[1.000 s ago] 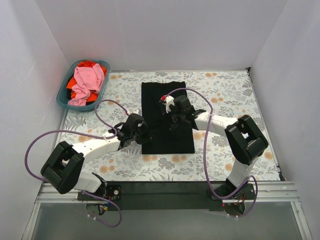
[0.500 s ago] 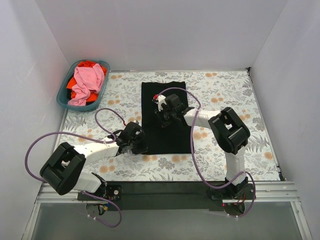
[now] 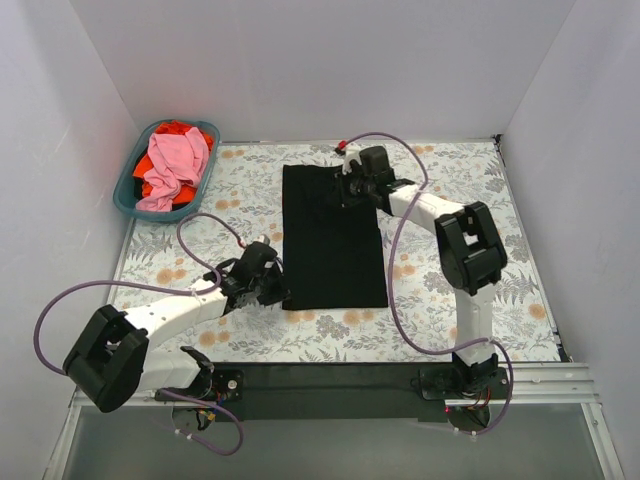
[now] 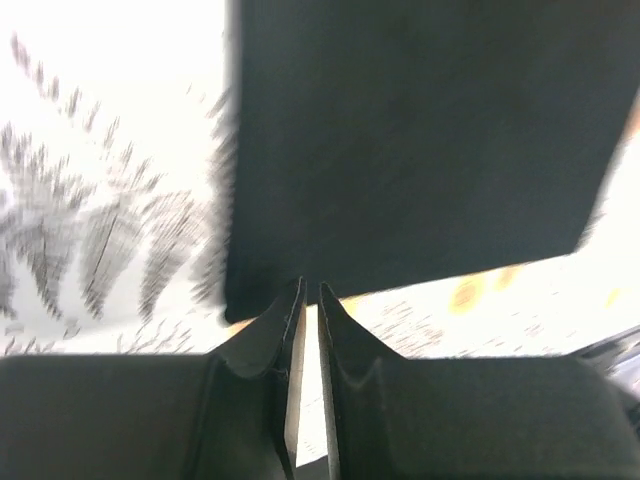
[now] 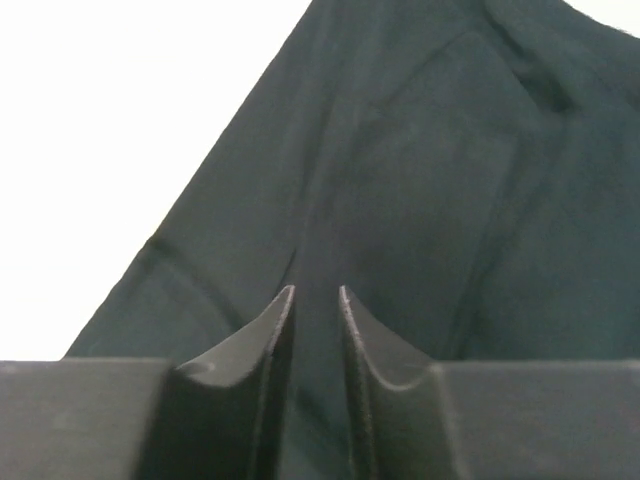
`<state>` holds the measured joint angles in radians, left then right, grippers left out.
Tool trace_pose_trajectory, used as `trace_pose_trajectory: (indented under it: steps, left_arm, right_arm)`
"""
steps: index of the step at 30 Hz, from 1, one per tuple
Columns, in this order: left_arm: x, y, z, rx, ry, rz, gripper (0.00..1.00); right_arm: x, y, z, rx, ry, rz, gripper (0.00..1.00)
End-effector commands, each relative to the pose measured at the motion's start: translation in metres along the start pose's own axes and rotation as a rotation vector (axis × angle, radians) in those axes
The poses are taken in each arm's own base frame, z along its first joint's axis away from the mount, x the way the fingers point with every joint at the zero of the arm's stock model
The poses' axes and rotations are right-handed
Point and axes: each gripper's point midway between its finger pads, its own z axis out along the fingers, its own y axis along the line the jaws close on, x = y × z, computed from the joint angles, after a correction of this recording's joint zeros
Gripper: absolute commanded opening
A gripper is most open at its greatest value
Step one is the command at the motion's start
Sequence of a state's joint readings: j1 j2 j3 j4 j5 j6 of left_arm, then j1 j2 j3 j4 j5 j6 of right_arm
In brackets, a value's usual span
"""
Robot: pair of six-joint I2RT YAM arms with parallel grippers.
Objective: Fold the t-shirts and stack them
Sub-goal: Fold the tshirt
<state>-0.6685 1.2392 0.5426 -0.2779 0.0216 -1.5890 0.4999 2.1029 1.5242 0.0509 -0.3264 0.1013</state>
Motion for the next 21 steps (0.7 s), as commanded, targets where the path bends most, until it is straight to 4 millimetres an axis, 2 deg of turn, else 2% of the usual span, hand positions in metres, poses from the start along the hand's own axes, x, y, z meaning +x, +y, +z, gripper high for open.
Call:
trace_pose_trajectory:
  steps: [1,2,3,4,5,7,8,9,10,11,13,14,15,16,18,19,21]
  left_arm:
    - [-0.067,-0.039,-0.023,0.069,-0.219,0.010,0.09]
    - [-0.080,-0.048,-0.024,0.104,-0.262,0.022,0.09]
    - [-0.090,-0.053,-0.024,0.120,-0.288,0.019,0.09]
    - [-0.104,-0.056,-0.024,0.141,-0.307,0.006,0.09]
    - [-0.113,-0.063,-0.019,0.172,-0.319,0.012,0.09]
    - [-0.122,-0.071,-0.012,0.229,-0.294,0.010,0.08]
    - [-0.136,-0.085,-0.013,0.285,-0.329,0.019,0.06]
    - [-0.137,-0.079,0.003,0.268,-0.307,0.014,0.05]
    - [-0.148,-0.078,0.008,0.272,-0.317,0.005,0.03]
    - [-0.159,-0.086,0.013,0.302,-0.328,0.008,0.01]
    - [-0.167,-0.072,0.040,0.257,-0.311,0.000,0.00]
    - [-0.179,-0.076,0.043,0.266,-0.330,0.004,0.00]
    - [-0.184,-0.071,0.050,0.251,-0.332,0.001,0.00]
    - [-0.181,-0.060,0.067,0.218,-0.303,-0.010,0.00]
    - [-0.185,-0.053,0.078,0.194,-0.295,-0.020,0.00]
    - [-0.184,-0.041,0.088,0.167,-0.280,-0.041,0.00]
    - [-0.187,-0.030,0.096,0.149,-0.271,-0.068,0.00]
  right_arm:
    - [-0.026,0.023,-0.058,-0.108,-0.068,0.034,0.32]
    - [-0.021,0.016,-0.067,-0.113,-0.068,0.065,0.35]
    - [-0.025,0.020,-0.082,-0.132,-0.088,0.074,0.36]
    - [0.000,0.023,-0.087,-0.166,-0.050,0.116,0.38]
    - [-0.002,0.022,-0.101,-0.170,-0.069,0.120,0.39]
    - [0.016,0.025,-0.110,-0.197,-0.051,0.147,0.39]
    - [0.030,0.021,-0.114,-0.194,-0.037,0.164,0.39]
    - [0.037,0.018,-0.115,-0.193,-0.029,0.176,0.39]
    - [0.041,0.014,-0.115,-0.195,-0.027,0.187,0.38]
    - [0.047,0.005,-0.113,-0.190,-0.038,0.221,0.38]
    - [0.052,-0.002,-0.111,-0.215,-0.039,0.268,0.38]
    - [0.057,-0.013,-0.106,-0.210,-0.034,0.298,0.37]
    - [0.061,-0.016,-0.104,-0.215,-0.029,0.308,0.37]
    - [0.065,-0.021,-0.101,-0.211,-0.023,0.317,0.37]
    - [0.077,-0.034,-0.094,-0.201,-0.007,0.346,0.37]
    - [0.081,-0.039,-0.091,-0.195,-0.003,0.359,0.36]
    - [0.094,-0.056,-0.086,-0.169,0.004,0.391,0.36]
